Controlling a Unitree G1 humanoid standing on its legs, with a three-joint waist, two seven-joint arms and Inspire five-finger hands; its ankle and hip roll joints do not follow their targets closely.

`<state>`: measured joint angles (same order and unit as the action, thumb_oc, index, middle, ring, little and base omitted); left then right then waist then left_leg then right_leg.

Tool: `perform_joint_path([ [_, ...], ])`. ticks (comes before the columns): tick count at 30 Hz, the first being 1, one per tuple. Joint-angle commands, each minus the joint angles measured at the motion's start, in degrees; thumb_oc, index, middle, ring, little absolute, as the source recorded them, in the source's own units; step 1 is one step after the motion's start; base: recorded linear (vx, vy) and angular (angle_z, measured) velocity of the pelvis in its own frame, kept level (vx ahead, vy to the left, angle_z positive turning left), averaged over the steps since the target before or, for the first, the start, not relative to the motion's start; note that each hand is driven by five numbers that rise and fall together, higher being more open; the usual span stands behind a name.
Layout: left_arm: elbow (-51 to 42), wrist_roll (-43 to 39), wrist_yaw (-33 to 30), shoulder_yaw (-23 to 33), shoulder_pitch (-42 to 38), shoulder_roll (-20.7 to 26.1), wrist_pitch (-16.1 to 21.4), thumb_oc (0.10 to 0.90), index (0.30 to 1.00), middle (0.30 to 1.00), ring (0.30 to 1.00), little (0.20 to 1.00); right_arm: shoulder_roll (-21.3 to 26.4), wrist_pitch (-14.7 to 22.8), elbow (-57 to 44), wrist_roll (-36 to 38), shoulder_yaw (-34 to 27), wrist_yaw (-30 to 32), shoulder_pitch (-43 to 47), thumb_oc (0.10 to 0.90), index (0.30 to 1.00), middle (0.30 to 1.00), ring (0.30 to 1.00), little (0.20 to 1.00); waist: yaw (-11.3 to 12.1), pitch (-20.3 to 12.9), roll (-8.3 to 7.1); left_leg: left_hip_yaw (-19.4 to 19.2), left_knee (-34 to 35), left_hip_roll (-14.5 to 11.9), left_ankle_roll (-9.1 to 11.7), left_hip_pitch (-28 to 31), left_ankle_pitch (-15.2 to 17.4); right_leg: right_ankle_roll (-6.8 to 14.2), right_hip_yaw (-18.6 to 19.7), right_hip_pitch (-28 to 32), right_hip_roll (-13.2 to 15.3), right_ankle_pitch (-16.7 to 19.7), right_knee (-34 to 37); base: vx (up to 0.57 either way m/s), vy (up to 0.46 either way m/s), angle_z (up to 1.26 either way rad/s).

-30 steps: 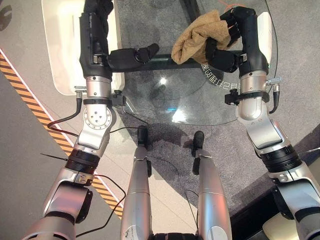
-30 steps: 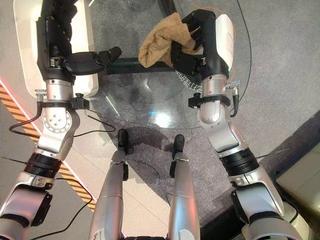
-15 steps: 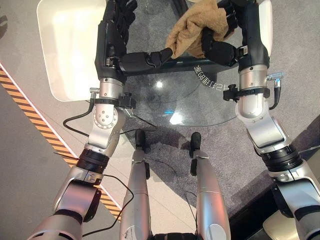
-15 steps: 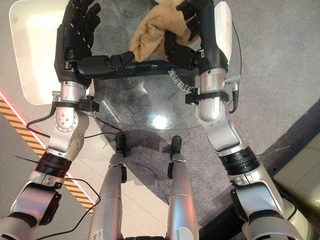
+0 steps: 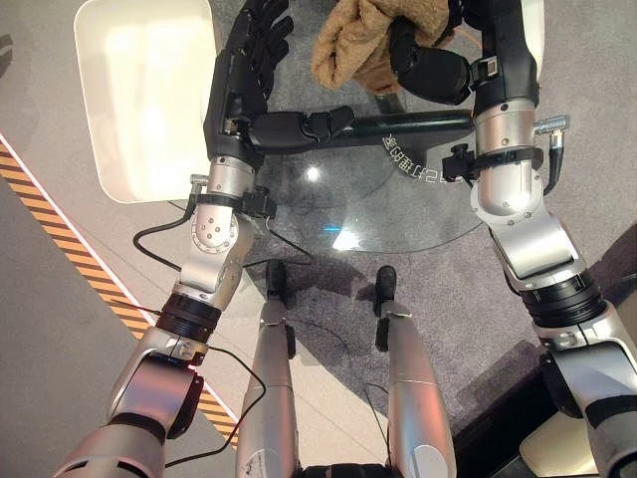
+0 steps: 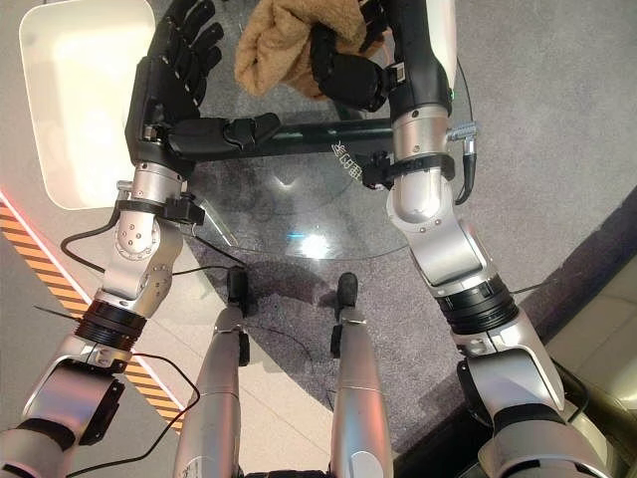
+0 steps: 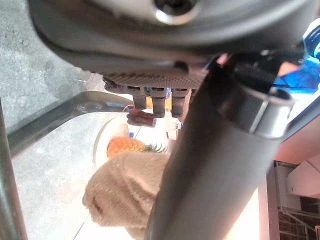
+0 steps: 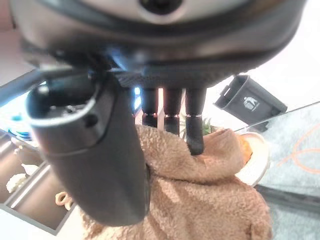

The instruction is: Wipe the table with a cloth and put it in the basket.

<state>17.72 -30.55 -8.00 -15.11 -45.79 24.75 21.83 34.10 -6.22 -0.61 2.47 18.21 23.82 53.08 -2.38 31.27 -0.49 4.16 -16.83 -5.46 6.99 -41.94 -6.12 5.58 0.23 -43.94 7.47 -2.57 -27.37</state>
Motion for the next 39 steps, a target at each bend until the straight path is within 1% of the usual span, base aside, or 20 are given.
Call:
perform_joint_path([
  [1,-0.7,-0.5,1.5,0.0,-9.5,0.0,4.4,0.800,0.900,0.900,0.900,0.900,-1.9,8.2,-13.3,3.1,-3.2,-0.8,11.7,0.100,0.300,0.300,0.300,0.200,0.0,-3.1,-2.39,-4.7,2.8,5.0,-4.7,4.1,3.1,-3.9,-1.3,5.1,-8.7,-0.6,6.1,0.00,0.000,0.00],
  [6,-0.2,-1.1,1.9,-0.1,-10.3,-0.8,4.6,0.800,0.900,0.900,0.900,0.900,-3.1,7.9,-13.5,6.4,-2.8,-3.6,11.0,0.100,0.300,0.300,0.300,0.200,-0.2,-3.2,-2.35,-4.8,3.1,4.9,-4.6,4.1,2.9,-4.0,-1.3,5.2,-8.7,-0.5,6.4,0.00,0.000,0.00],
  [7,0.0,-1.1,1.8,-0.2,-10.6,-1.0,4.6,0.800,0.900,0.900,0.900,0.900,-3.5,7.9,-13.4,7.1,-2.5,-4.3,10.8,0.100,0.300,0.300,0.300,0.200,-0.2,-3.2,-2.31,-4.8,3.1,4.9,-4.6,3.9,2.4,-4.0,-1.3,5.0,-8.7,-0.1,6.6,0.00,0.000,0.00],
  [9,-0.1,-0.9,1.8,-0.3,-10.8,-1.4,4.4,0.800,0.900,0.900,0.900,0.900,-4.3,8.1,-13.6,8.5,-2.5,-5.6,10.2,0.100,0.300,0.300,0.300,0.200,-0.3,-3.1,-2.33,-4.8,2.9,4.9,-4.6,4.0,2.9,-4.0,-1.3,5.1,-8.6,-0.7,6.4,0.00,0.000,0.00],
  [17,1.1,-0.8,1.7,-0.7,-12.1,-2.9,4.4,0.800,0.900,0.900,0.900,0.900,-6.8,8.5,-14.1,11.2,-2.3,-9.1,9.2,0.100,0.300,0.300,0.300,0.200,-0.6,-3.0,-2.36,-4.8,3.1,4.9,-4.5,3.8,2.7,-4.1,-1.4,5.0,-8.6,-0.7,6.5,0.00,0.000,0.00],
  [26,1.6,0.0,1.9,-0.6,-12.2,-3.5,4.1,0.800,0.900,0.900,0.900,0.900,-8.1,8.3,-15.4,13.0,-2.8,-11.6,8.9,0.100,0.300,0.300,0.300,0.200,-0.8,-3.2,-2.40,-4.7,3.0,4.8,-4.4,3.7,2.7,-4.2,-1.4,5.0,-8.6,-0.7,6.5,0.00,0.000,0.00],
  [39,2.9,0.8,1.5,-1.0,-12.4,-3.8,3.0,0.800,0.900,0.900,0.900,0.900,-8.8,8.5,-15.8,13.9,-2.8,-12.9,9.3,0.100,0.300,0.300,0.300,0.200,-0.7,-3.3,-2.56,-4.8,2.3,4.7,-4.4,3.4,2.9,-4.4,-1.6,4.8,-8.5,-0.8,6.2,0.00,0.000,0.00],
])
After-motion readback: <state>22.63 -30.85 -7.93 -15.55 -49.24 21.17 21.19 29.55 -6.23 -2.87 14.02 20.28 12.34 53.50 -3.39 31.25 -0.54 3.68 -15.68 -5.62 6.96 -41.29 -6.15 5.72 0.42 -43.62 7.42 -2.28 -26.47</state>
